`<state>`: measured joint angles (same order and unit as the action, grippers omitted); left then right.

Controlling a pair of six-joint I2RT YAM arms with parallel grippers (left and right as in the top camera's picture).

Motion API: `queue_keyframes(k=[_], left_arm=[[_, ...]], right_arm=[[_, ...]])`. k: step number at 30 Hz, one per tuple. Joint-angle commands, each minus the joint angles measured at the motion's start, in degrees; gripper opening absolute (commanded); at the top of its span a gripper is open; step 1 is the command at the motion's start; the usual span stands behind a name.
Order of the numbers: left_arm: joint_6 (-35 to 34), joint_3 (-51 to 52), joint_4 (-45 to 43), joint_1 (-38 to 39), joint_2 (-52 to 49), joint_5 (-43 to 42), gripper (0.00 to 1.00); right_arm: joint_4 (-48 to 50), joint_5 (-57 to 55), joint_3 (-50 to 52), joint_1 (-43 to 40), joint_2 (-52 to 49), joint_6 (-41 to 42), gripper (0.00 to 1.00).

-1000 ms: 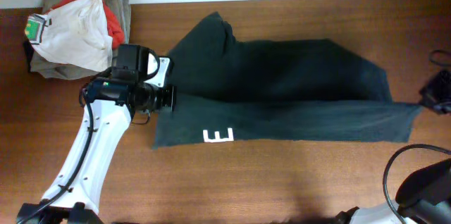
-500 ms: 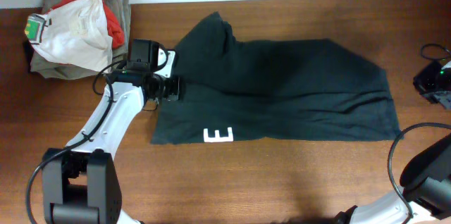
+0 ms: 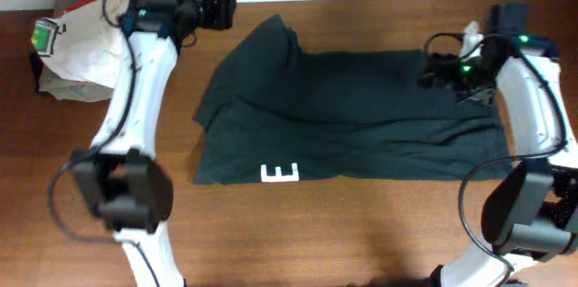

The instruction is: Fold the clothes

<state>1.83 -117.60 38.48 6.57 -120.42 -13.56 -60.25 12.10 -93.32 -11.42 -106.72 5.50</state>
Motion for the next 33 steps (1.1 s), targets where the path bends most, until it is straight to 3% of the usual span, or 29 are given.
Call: queue_keyframes(k=[1,3,10,14,21,24,27,30,31,32,33], left_arm=[[4.8,-6.3,0.1,-0.3,-12.0,-4.4,0.72],[5.2,-6.3,-3.8,-0.2,-17.3,-8.4,0.73],[5.6,-6.3,-7.1,-0.2,-25.4,-8.1,0.73],[5.6,-6.3,-8.2,1.1,-28.3,0.2,0.73],[5.7,-6.3,-11.2,1.9,-31.8,2.0,0.72],[8.2,-6.3,-10.2,3.3,-31.9,2.3,0.72],[8.2,-6.2,-9.3,5.5,-31.9,10.4,0.72],[8.2,-6.2,-9.3,6.1,-32.2,10.9,0.71],[8.2,-6.2,-9.2,6.1,-32.3,10.9,0.59],[8.2,-6.2,-9.0,6.0,-32.4,10.9,0.26],[8.2,-6.2,-9.1,6.0,-32.5,10.9,0.20]], right_arm=[[-2.0,-2.3,0.0,3.7,-0.3,-0.6,1.00],[-3.4,-2.2,0.0,4.3,-0.3,-0.6,1.00],[-6.2,-2.2,0.0,4.3,-0.3,-0.6,0.99],[-6.3,-2.3,0.0,4.3,-0.3,-0.6,0.99],[-3.7,-3.1,0.0,4.2,-0.3,-0.8,0.99],[-2.5,-12.7,0.0,3.7,-0.3,-0.6,0.99],[-2.3,-13.2,-0.6,-0.1,-0.3,-0.5,0.99],[-2.3,-12.4,-0.7,-4.7,-0.3,-0.6,0.99],[-1.6,-12.4,-0.7,-5.8,-0.3,-0.6,0.99],[0.3,-12.4,-0.7,-6.8,-0.3,-0.6,1.00],[1.9,-12.4,-0.7,-7.1,-0.3,-0.6,1.00]])
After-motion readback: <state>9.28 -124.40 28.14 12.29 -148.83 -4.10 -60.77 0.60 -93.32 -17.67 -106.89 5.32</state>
